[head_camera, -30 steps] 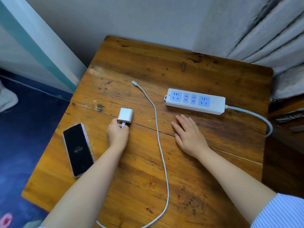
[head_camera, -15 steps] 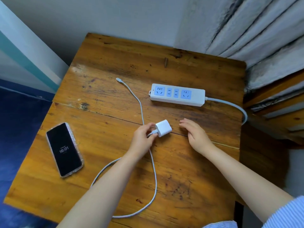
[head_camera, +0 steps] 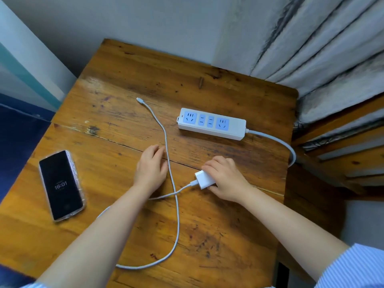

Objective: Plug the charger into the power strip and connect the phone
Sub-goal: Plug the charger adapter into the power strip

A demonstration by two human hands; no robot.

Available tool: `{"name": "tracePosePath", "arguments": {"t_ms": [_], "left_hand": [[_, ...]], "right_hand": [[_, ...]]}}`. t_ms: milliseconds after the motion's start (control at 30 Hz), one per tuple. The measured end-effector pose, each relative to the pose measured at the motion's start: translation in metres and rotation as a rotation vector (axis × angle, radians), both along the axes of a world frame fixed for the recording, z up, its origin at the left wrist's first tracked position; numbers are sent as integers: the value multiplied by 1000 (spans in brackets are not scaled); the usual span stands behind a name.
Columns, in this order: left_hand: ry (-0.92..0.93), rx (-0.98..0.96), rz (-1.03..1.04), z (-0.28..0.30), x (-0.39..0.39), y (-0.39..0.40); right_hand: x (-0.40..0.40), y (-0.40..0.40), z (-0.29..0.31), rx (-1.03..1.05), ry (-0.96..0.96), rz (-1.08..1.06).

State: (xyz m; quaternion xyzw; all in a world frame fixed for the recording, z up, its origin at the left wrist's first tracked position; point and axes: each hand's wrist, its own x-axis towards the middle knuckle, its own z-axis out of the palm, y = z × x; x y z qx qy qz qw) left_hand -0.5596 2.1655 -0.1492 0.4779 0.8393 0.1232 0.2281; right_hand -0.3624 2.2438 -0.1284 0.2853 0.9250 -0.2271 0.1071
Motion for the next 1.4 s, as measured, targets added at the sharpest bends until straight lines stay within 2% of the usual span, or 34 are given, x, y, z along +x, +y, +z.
{"name": "tracePosePath", "arguments": {"t_ms": [100,233,400,567,633,900,967,1100,1300,1400], "left_hand": [[64,-63,-124,-10,-12,10],[84,-70,-176,-19,-18,21],[138,-38,-159,-27,-19,27],[158,-25,-117,-33,-13,27],[160,-25,-121,-33,-13,26],[143,-29,-126,-31,-15,27],[142,-18,-126,-32,-17,27],[167,-13,-126,-34,-17,27],[164,-33,-123,-33,-17,27],[157,-23,-115,-32,-16,27]], "right_hand": [[-5,7,6,53,-66,40],[-3,25,15,161,-164,51],[-5,53,33,260,174,-161],[-21,83,39,96,445,-589],[-29,90,37,8,477,-668],[-37,102,30,-397,509,-742],[-38,105,29,-437,514,-773],[-40,110,32,-465,504,-817],[-42,112,36,-393,380,-767],[-48,112,39,-272,314,-697]]}}
